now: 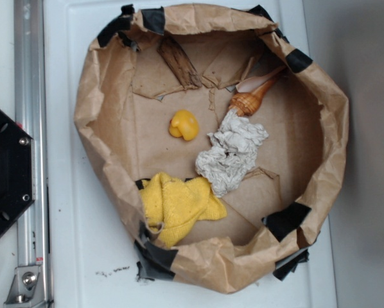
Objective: Grab the wood chip.
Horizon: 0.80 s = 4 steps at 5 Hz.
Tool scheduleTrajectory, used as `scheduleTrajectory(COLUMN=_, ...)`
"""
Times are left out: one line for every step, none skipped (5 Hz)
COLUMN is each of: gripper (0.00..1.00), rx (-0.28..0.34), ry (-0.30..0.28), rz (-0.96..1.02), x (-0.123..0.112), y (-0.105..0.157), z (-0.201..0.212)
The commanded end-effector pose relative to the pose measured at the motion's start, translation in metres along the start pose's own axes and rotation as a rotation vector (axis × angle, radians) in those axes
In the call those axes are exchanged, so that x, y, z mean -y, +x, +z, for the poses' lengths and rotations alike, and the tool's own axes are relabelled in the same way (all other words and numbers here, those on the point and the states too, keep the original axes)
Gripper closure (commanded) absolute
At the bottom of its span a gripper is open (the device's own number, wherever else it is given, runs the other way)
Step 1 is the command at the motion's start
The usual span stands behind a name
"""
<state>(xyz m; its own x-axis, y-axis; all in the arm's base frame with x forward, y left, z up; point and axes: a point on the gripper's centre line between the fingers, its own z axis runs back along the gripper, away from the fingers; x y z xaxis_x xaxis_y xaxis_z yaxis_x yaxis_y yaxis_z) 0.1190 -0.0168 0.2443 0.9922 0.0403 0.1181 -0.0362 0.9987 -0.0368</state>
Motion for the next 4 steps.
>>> scheduleTrajectory(gripper=0.0, rx=0.0, ry=0.0, rz=0.0, x=0.0, y=0.0, z=0.0)
scheduleTrajectory(gripper=0.0, rx=0.033, ry=0.122, rz=-0.07, x=-0.009, y=0.02, z=-0.025)
scheduleTrajectory(gripper=0.0, rx=0.041, ry=0.194, rz=-0.081, x=-0.033, y=0.035, z=-0.041)
scheduleTrajectory(gripper=0.0, rx=0.073, ry=0.189, rz=-0.182, x=-0.053, y=0.051, z=-0.058)
